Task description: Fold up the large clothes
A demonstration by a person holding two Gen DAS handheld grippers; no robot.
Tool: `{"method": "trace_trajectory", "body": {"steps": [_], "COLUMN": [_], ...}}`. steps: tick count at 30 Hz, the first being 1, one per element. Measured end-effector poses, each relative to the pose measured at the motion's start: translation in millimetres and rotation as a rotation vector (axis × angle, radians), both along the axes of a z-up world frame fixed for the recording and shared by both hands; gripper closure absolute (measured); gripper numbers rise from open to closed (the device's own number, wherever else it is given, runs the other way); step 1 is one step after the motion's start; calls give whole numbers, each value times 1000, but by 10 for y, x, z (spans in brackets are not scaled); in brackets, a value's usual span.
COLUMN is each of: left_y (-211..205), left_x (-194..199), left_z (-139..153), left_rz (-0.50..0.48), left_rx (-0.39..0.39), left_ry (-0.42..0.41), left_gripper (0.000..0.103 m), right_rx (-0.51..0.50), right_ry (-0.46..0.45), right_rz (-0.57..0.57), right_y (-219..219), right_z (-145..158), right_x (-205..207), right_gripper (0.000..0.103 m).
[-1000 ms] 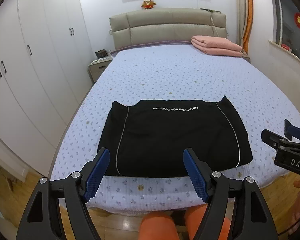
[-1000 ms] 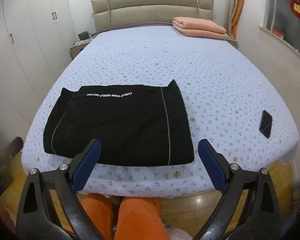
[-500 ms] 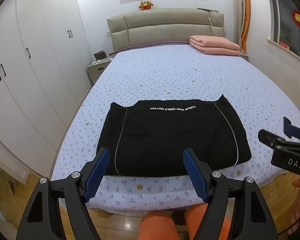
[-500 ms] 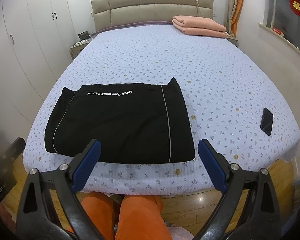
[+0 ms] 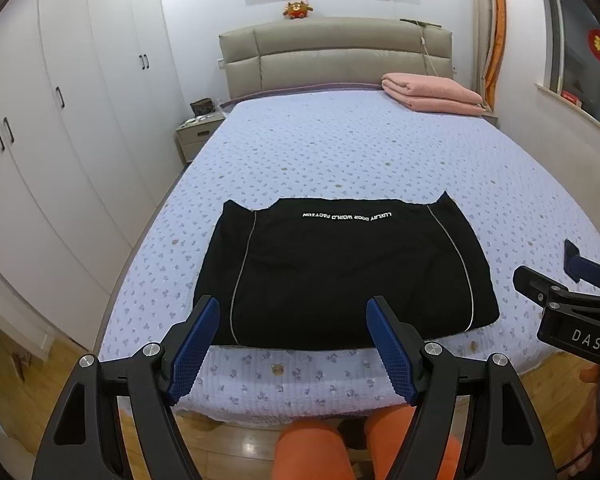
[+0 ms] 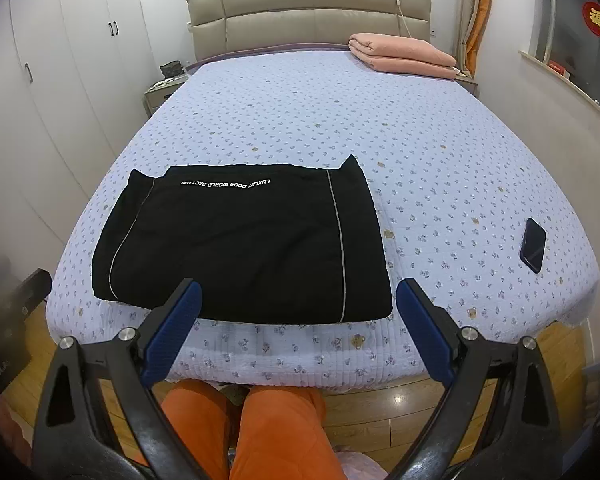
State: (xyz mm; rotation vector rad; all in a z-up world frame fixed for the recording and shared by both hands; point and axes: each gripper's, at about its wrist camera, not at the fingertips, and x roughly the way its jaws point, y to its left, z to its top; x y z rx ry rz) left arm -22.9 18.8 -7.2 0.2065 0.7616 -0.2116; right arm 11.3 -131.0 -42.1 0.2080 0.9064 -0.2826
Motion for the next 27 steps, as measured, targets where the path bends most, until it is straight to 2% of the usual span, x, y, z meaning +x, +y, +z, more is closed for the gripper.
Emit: {"method": "trace_trajectory", "body": {"steps": [27], "left_y": [70], "left_x": [-10], "left_z": [-19], "left_rz": [8], "left_rx": [-24], "left_ry": [11], "left_gripper": [26], "right_rx": [-6], "right_ry": [13], "right_rz": [3], "right_y": [-6], "right_z": [-11], "right_x": [-13], "right_gripper": [7]}}
